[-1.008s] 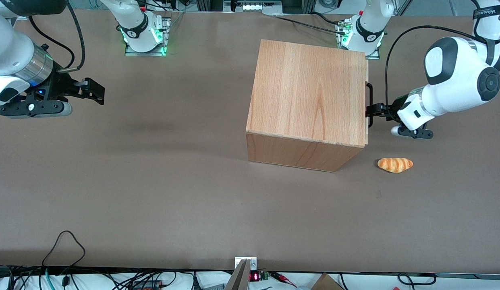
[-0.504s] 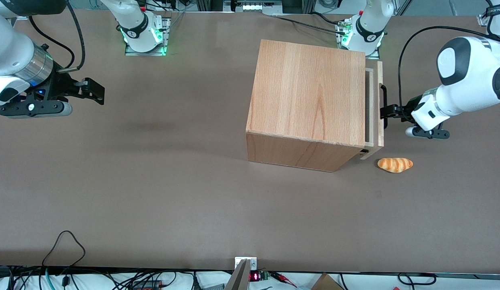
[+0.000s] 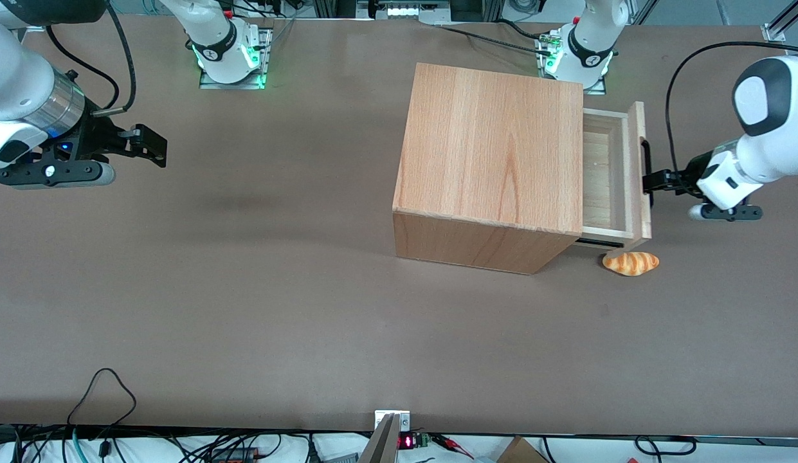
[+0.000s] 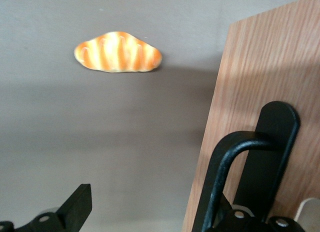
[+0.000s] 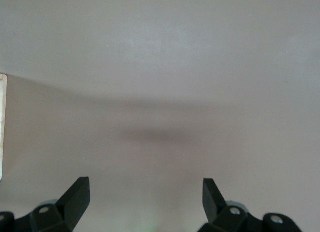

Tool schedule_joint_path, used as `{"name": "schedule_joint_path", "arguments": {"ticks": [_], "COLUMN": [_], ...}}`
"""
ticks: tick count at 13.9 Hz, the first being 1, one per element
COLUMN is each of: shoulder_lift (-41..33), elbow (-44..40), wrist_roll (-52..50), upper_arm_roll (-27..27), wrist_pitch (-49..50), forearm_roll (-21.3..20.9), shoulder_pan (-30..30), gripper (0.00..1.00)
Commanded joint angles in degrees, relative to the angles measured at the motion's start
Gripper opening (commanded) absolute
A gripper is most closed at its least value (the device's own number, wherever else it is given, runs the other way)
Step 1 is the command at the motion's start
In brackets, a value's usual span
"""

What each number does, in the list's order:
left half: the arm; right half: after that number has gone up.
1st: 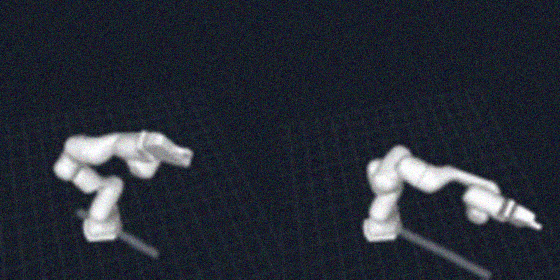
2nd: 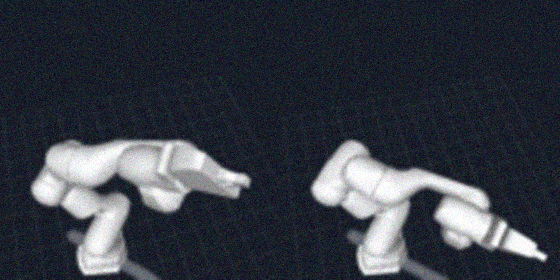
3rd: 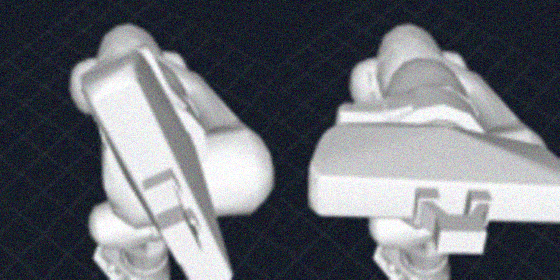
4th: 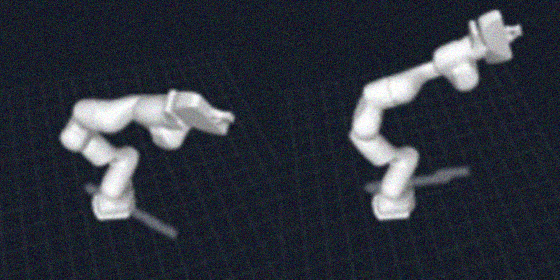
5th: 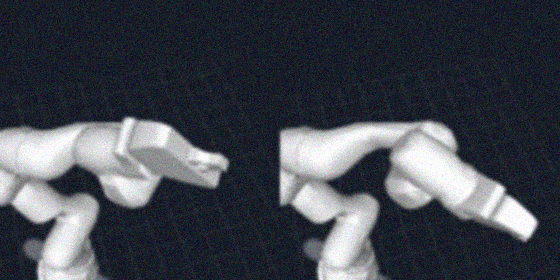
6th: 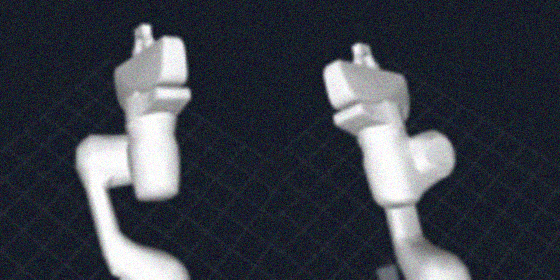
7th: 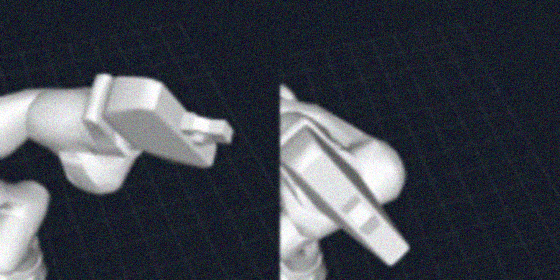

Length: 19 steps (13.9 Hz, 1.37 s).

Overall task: Open top drawer with left arm
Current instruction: 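Pull the handle with the left gripper, sliding the drawer out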

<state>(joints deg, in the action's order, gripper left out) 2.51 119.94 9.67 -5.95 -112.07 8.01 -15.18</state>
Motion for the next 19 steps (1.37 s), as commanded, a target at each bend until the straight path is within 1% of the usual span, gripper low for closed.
{"name": "schedule_joint_path", "arguments": {"ticks": [1,6,11,13,17,19], "shoulder_lift": [0.38,2.23,2.50,2.41,3.02,3.02], "elbow": [0.30,-1.11,-3.39,-5.85,-14.10,-16.66], "wrist_roll": [2.46,2.64,2.73,2.55,2.20,1.94], "upper_arm_roll": [-0.38,-0.11,0.06,0.06,0.06,0.06], "wrist_pitch": [-0.86,-1.57,-0.43,1.23,9.39,11.08], "forearm_roll": [-4.06,-4.06,-4.06,-3.97,-3.97,-3.97], "shoulder_pan": [-3.27,-6.00,-6.09,-6.09,-6.09,-6.01], "gripper": [1.00,1.00,1.00,1.00,1.00,1.00]}}
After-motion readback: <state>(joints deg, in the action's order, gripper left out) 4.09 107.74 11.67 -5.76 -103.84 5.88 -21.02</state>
